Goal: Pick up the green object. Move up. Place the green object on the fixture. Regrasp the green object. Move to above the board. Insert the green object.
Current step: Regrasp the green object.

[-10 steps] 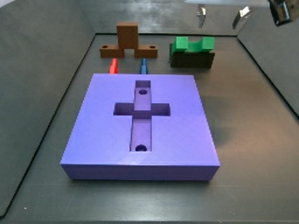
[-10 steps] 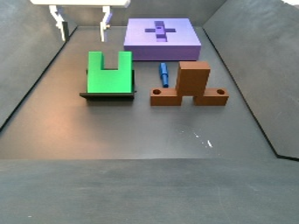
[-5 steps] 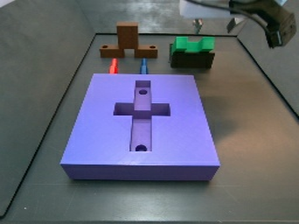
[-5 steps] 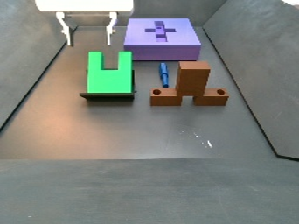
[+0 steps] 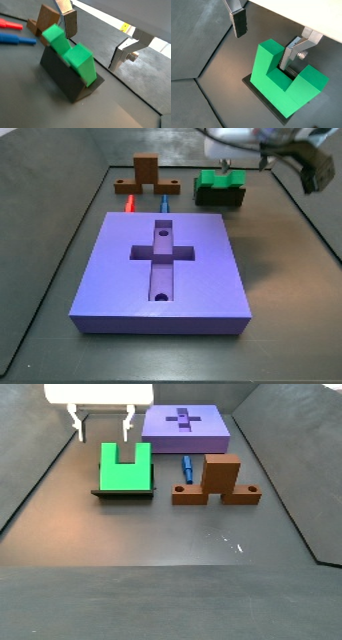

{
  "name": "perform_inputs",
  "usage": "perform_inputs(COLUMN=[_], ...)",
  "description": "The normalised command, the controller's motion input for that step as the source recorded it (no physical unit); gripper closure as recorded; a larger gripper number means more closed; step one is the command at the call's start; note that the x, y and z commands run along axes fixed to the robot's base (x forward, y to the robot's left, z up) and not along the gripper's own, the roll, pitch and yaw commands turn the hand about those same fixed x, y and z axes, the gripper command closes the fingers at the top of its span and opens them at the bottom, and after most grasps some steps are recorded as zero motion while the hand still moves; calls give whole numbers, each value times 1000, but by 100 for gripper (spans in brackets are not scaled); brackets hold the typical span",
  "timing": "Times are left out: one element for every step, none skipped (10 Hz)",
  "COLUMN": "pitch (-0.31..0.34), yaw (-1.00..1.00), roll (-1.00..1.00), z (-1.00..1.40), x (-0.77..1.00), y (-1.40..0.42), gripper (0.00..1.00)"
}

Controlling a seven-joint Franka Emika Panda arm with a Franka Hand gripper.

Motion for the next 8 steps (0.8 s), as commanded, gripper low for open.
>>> perform_inputs(pitch=[-74,-34,0,37,240,226,137,14], yaw=[120,166,146,106,0,0,0,0], roll=[820,1000,1000,909,403,60,23,-137], z=[-303,-231,-194,-206,-23,-11,-51,-171], x=[6,54,131,157,211,151,94,54], y=[-120,-151,-91,-29,66,217,186,169], gripper=[0,0,0,0,0,0,0,0])
